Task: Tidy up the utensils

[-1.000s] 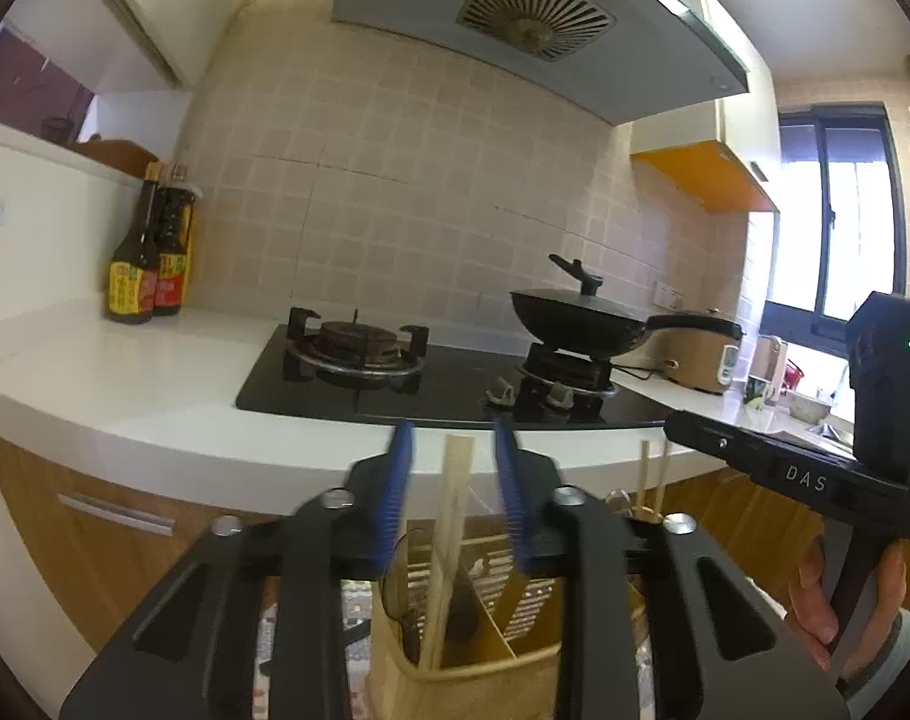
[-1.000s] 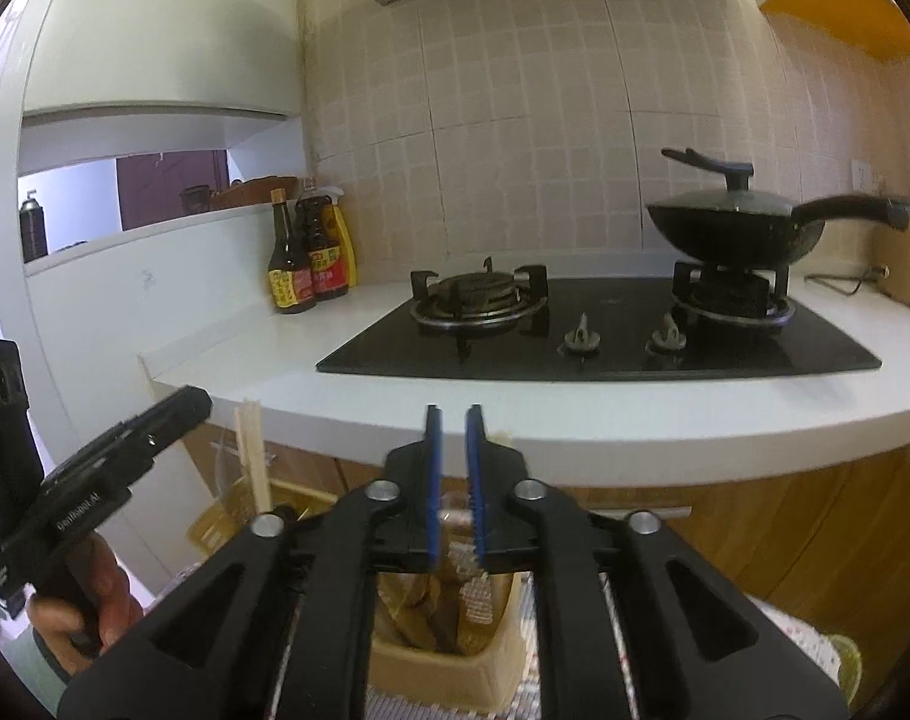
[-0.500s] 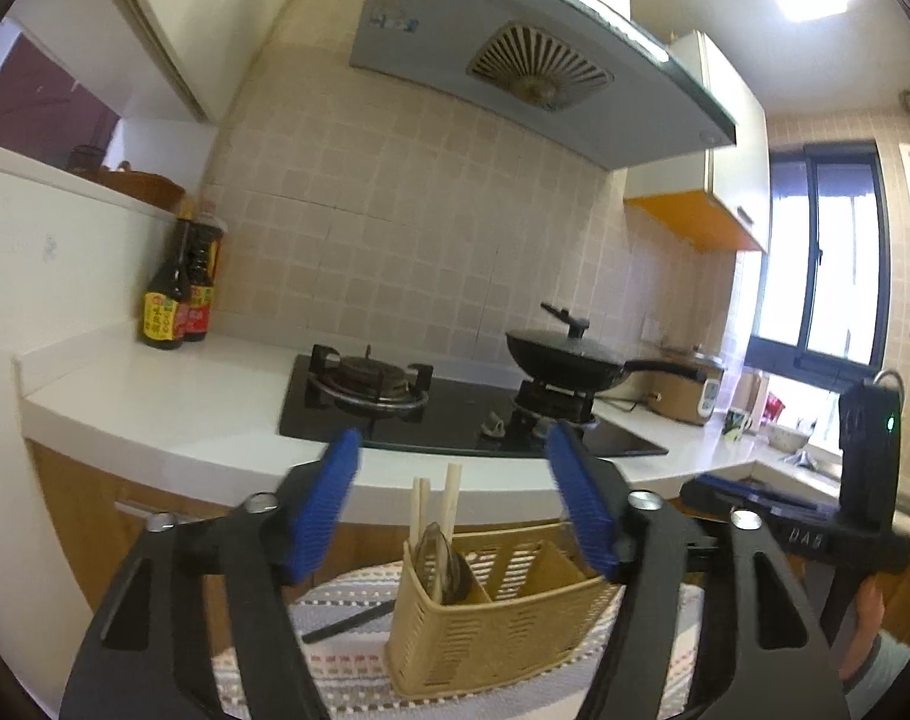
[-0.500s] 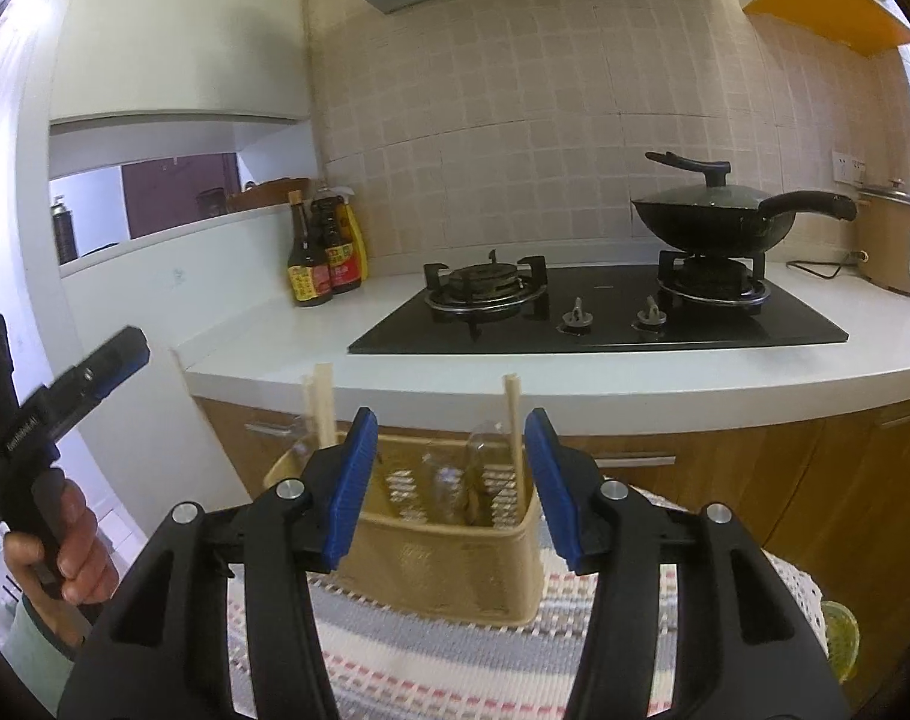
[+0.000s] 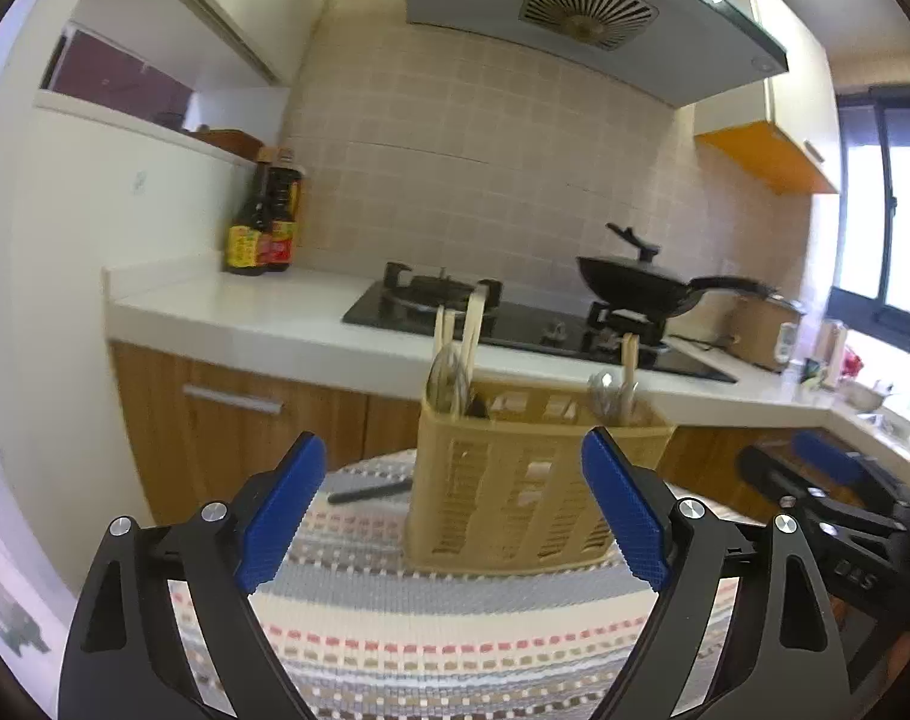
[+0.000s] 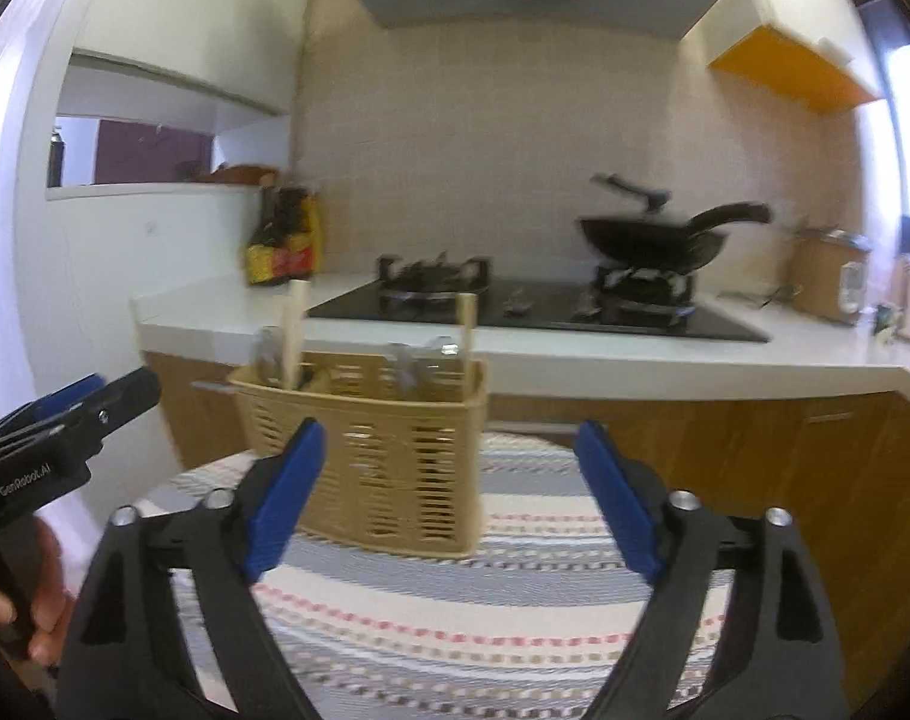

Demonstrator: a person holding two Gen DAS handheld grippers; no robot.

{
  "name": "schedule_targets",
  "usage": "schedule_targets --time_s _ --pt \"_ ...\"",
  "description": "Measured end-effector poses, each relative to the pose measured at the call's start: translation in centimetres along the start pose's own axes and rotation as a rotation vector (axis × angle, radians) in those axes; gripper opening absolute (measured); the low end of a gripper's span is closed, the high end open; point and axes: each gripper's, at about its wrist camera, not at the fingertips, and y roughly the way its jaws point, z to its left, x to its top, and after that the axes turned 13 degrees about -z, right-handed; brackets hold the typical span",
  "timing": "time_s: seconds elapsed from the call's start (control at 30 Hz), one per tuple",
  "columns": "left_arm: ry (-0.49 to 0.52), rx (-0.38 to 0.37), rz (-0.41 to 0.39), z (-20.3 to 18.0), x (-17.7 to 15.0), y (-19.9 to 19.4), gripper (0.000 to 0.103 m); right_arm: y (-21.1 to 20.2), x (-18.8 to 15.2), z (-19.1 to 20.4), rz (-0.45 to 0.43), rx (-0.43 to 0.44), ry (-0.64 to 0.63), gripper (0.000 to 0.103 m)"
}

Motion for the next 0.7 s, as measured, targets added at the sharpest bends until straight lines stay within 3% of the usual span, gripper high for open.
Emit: schedule_targets --time_s 0.03,0.13,0.27,0.33,0.43,0.7 --pt "0.011 0.026 -0.012 -0.2 -0.8 -0.1 0.086 -0.3 -0.8 -0.3 -0.018 -0.041 -0.002 0.094" --pt "0.034 0.078 -0.023 -0.6 -3.1 0.1 0.086 -0.1 -2.5 -1.5 -0.007 -0.073 0.045 0.094" --pt "0.124 0.105 -0.023 -1.8 -4.3 0.5 0.088 0.8 -3.5 -2.1 0.021 -0.056 0.073 0.094" --pt "0.162 0.116 -0.039 -2.3 -4.4 0.4 0.095 1.5 -3.9 -2.1 0.05 -0.033 0.089 0.094" --pt "0.186 0.114 -0.025 -2.6 -4.9 0.4 0.096 2.2 -4.5 -2.2 0.094 -0.014 0.097 0.094" --pt "0.163 0.097 0.002 -2.1 -4.9 0.9 0.096 1.9 -4.5 -2.2 0.094 -0.015 0.1 0.094"
